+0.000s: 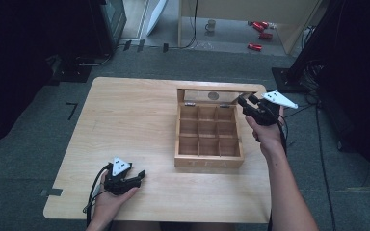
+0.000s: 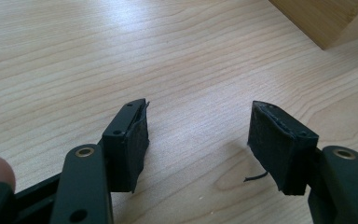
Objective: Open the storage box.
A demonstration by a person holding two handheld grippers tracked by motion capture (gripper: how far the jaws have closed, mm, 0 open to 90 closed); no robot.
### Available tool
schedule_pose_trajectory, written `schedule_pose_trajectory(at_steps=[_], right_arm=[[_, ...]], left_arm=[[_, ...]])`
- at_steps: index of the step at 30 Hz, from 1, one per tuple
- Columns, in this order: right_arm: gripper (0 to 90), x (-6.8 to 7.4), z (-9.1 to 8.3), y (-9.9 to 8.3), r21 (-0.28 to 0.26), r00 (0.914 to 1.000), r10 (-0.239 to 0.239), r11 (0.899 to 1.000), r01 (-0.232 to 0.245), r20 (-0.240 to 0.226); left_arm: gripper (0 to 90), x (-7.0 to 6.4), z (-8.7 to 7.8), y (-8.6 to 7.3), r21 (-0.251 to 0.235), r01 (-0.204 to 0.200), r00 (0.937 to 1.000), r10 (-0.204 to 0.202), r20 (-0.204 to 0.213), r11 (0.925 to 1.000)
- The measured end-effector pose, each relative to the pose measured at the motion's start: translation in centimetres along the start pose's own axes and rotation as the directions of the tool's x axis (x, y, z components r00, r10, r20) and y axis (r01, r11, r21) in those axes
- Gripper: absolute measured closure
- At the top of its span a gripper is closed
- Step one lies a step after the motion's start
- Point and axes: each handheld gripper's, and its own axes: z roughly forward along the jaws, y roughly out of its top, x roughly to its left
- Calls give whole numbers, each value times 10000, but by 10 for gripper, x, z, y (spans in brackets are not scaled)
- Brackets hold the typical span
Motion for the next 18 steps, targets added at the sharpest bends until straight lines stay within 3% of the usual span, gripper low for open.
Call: schedule_pose_trajectory(at_steps=[2,18], right_arm=[[637,-2,2,-1,-24,9999,-40,10000,40,151],[656,-3,16,6,-389,9986,15,9992,6,527]], left_arm=[[390,0,0,0,5,-6,10000,6,-5,10000],[395,-3,0,0,44,-189,9997,190,-130,9998]])
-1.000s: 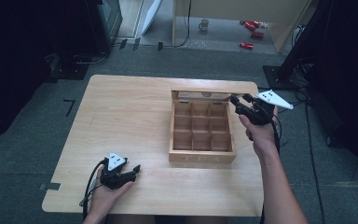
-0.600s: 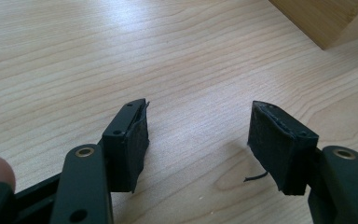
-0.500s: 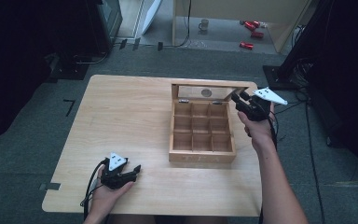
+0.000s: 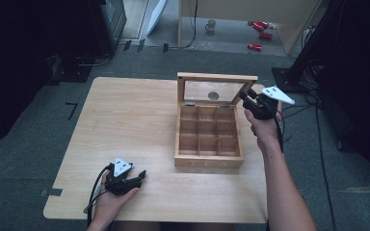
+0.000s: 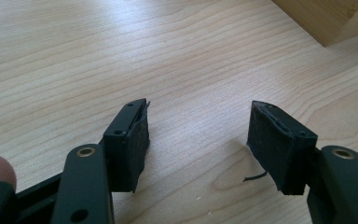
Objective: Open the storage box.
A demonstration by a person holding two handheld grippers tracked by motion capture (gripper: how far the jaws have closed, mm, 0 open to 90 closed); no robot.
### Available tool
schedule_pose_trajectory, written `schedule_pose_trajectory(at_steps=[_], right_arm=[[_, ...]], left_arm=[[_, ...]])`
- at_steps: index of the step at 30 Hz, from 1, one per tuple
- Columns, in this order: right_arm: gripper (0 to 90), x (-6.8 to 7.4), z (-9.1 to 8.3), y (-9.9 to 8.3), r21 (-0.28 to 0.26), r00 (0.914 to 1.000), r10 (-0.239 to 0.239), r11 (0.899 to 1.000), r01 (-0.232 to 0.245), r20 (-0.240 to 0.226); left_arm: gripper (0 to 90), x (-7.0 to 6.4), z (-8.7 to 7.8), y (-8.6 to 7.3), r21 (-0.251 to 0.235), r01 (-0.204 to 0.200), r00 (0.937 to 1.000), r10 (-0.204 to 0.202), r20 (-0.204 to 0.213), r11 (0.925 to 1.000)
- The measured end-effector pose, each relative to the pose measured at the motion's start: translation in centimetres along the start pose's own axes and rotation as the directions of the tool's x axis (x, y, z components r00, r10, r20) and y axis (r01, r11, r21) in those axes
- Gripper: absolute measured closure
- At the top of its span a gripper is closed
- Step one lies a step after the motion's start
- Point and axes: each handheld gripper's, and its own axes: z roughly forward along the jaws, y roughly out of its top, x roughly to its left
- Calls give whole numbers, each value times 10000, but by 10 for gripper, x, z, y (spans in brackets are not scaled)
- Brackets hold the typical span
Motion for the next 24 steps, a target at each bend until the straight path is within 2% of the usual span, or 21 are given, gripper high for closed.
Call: schedule_pose_trajectory(at_steps=[8,17,24], right_arm=[[651,1,-4,-4,-67,10000,65,10000,-65,-29],[550,-2,-6,-5,-383,9968,272,9988,-302,-750],[537,-8,1,-9,-147,9947,298,9994,-314,-985]], left_arm=[[396,0,0,0,19,-39,10000,39,45,10000],[397,0,0,0,0,19,10000,-19,86,10000],[397,0,0,0,2,33,10000,-33,87,10000]])
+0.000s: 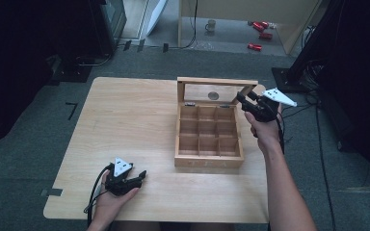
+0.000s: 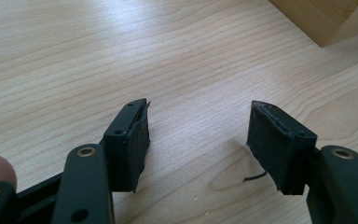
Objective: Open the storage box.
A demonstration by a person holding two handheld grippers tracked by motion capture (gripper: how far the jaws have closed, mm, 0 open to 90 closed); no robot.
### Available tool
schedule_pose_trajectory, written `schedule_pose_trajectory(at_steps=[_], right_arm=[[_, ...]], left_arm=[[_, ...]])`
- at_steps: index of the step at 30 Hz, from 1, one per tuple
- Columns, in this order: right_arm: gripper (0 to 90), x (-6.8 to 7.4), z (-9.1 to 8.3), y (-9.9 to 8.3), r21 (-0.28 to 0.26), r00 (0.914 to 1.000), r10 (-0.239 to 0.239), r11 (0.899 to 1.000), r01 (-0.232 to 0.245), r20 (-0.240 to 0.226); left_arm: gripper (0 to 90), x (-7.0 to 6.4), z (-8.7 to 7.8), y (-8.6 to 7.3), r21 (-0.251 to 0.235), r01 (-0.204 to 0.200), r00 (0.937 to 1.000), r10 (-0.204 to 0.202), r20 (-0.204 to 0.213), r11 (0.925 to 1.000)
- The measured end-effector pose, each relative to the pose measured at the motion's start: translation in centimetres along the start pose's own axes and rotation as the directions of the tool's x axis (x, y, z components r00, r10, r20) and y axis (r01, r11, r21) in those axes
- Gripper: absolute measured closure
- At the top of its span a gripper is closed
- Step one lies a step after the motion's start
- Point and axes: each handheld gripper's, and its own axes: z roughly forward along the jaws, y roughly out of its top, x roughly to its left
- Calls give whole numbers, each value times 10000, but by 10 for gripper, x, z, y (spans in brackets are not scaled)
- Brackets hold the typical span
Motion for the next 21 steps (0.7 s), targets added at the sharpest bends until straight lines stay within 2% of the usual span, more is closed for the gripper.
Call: schedule_pose_trajectory(at_steps=[6,12,14,16,18,21], right_arm=[[510,-4,9,-4,266,10000,34,9996,-32,-58],[478,-16,18,-6,96,9949,729,9973,-724,-693],[479,-19,21,-5,73,9938,813,9967,-810,-760],[525,-21,26,-3,100,9946,763,9971,-758,-702],[623,-23,29,-2,171,9972,615,9980,-609,-424],[653,-24,34,1,207,9994,308,9993,-304,-173]], left_arm=[[398,0,0,0,-4,40,10000,-40,5,10000],[398,0,0,0,-20,53,10000,-52,14,10000],[397,0,0,0,-21,54,10000,-54,12,10000],[396,0,0,0,-18,73,10000,-73,23,10000],[396,0,0,0,-15,76,10000,-76,22,10000],[396,0,0,0,-5,48,10000,-48,16,10000]])
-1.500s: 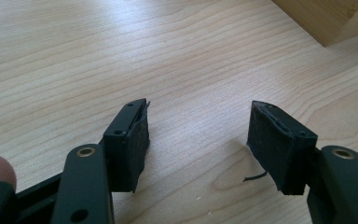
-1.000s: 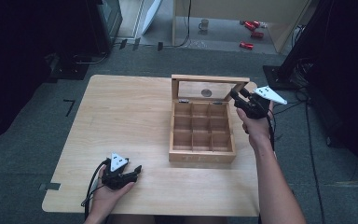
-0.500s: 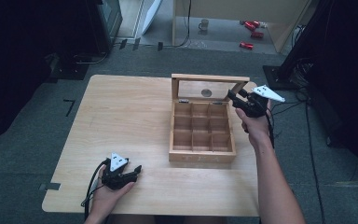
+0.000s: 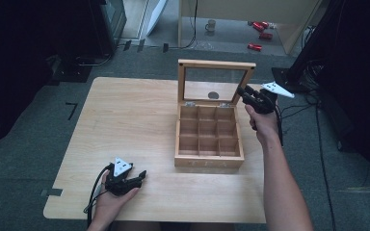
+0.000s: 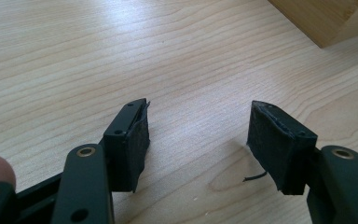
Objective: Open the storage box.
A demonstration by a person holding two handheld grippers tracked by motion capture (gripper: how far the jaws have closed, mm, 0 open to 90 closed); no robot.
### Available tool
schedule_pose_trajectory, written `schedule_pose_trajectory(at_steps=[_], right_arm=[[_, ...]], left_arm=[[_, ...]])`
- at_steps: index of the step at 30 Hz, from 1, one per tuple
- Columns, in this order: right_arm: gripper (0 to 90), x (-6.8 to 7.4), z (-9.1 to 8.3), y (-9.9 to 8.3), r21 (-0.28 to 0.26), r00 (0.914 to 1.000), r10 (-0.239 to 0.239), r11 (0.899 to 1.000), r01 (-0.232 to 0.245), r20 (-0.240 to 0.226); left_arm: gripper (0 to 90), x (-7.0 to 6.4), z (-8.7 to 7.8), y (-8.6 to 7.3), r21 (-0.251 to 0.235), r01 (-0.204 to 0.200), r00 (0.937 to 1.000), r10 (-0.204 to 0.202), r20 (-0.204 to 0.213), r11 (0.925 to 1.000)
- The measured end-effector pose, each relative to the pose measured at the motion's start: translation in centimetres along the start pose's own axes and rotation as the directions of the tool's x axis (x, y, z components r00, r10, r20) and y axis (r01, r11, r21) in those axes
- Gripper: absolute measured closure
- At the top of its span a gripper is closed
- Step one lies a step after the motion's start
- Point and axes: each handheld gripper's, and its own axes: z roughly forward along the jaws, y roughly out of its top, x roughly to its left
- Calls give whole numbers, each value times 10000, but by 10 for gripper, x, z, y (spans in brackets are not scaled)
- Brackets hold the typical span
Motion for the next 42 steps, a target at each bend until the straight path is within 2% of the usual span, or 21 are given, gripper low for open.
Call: schedule_pose_trajectory(at_steps=[2,4,11,21,27,28,29,30,31,33,37,42], right_arm=[[661,3,4,4,117,9989,-238,9997,234,395],[665,6,8,7,202,9972,-286,9994,272,694],[670,9,17,12,358,9929,16,9993,-59,1191],[673,12,29,17,582,9837,181,9979,-289,1790],[676,14,36,18,641,9754,449,9961,-601,2160],[795,14,36,18,621,9679,588,9952,-762,2445],[770,13,36,18,634,9642,706,9940,-895,2554],[750,10,35,18,493,9660,1246,9891,-1391,2264],[693,8,32,17,253,9698,1470,9876,-1548,1944],[644,8,29,17,208,9741,1388,9892,-1448,1786],[623,12,21,16,410,9755,1078,9922,-1177,1917],[603,15,6,11,524,9770,943,9930,-1061,1913]], left_arm=[[396,0,0,0,-15,11,10000,-11,-6,10000],[396,0,0,0,-23,20,10000,-20,-5,10000],[396,0,0,-1,-31,28,10000,-28,-2,10000],[383,-1,0,-1,14,-76,10000,76,-32,10000],[382,0,0,-1,-18,-27,10000,27,-5,10000],[382,0,-1,-1,-13,-12,10000,12,1,10000],[381,0,-1,-1,-25,44,10000,-44,33,10000],[380,0,-1,-1,-26,51,10000,-51,34,10000],[378,0,-1,-1,-14,33,10000,-33,27,10000],[375,-1,-1,-1,-8,-12,10000,12,9,10000],[372,-1,-1,-1,-5,-31,10000,31,-3,10000],[371,-1,-1,-1,11,-67,10000,67,-23,10000]])
